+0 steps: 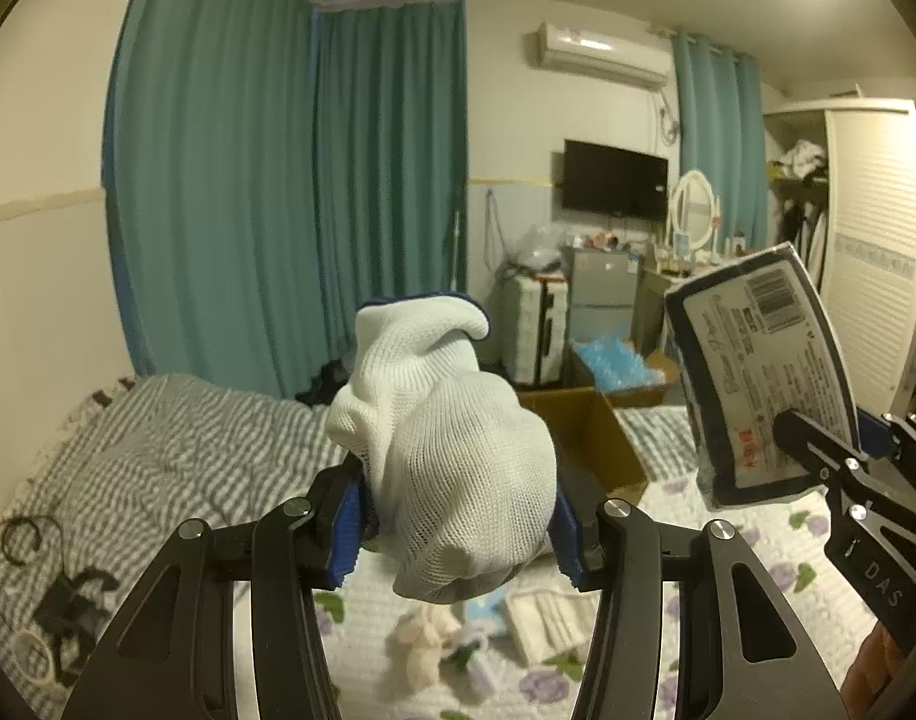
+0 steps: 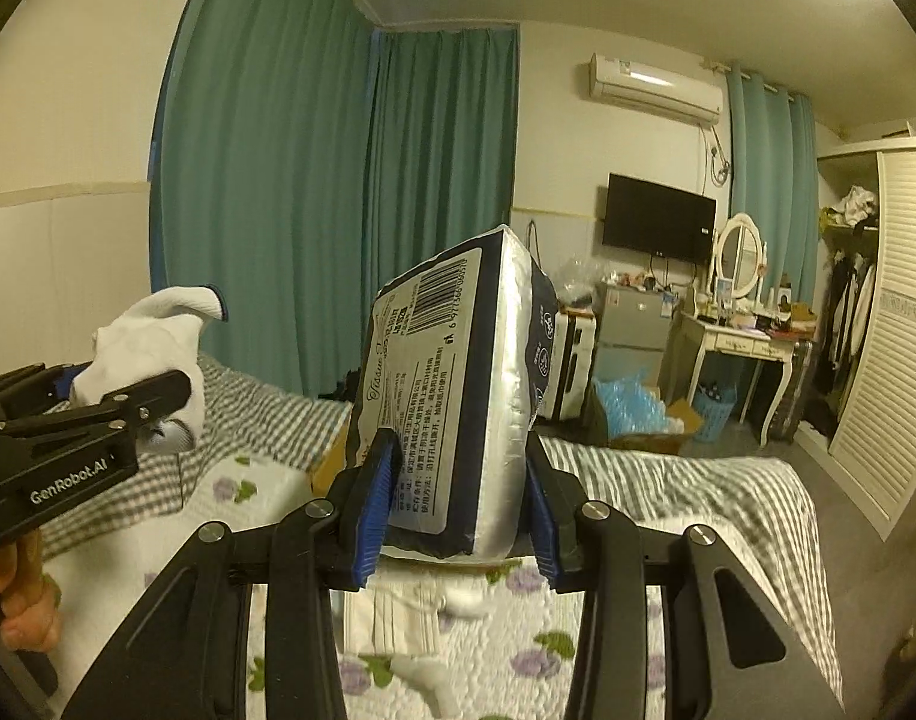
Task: Organize soft objects
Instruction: 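Carry the sock and package toward the cardboard box with both grippers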
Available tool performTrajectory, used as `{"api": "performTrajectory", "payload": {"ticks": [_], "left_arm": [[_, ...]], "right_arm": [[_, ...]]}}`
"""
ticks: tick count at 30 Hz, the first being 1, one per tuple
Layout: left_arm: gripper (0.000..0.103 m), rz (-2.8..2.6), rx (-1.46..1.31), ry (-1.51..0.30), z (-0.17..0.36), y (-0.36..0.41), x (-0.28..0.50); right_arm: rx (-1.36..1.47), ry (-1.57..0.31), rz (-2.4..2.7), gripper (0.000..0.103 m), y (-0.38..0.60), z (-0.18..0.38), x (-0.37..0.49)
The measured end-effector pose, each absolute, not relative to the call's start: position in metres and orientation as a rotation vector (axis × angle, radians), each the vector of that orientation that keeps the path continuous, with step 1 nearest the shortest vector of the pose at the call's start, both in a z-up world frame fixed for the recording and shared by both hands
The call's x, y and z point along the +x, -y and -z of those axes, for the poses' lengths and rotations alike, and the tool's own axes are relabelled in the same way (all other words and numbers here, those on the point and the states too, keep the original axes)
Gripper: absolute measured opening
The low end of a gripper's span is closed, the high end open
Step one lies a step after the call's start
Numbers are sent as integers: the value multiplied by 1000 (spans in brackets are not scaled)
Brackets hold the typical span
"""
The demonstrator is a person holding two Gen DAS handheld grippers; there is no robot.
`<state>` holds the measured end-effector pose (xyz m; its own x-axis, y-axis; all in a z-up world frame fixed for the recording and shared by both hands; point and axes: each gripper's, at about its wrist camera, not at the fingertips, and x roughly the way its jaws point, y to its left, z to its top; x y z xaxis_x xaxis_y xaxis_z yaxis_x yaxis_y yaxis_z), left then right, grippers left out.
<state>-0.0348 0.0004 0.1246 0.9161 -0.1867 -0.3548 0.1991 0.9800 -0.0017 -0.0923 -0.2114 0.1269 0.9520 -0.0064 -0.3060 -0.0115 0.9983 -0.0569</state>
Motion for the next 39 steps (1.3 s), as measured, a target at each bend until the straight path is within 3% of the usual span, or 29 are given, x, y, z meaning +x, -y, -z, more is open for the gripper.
{"api": "performTrajectory", "payload": {"ticks": [21,39], "left_arm": [[50,248,22,-413,-114,41,86],[50,294,70,-673,-12,89,173]], "right_arm": [[-145,-288,31,40,224,-144,32],[-182,-576,-17,40,220,-17,150]]}}
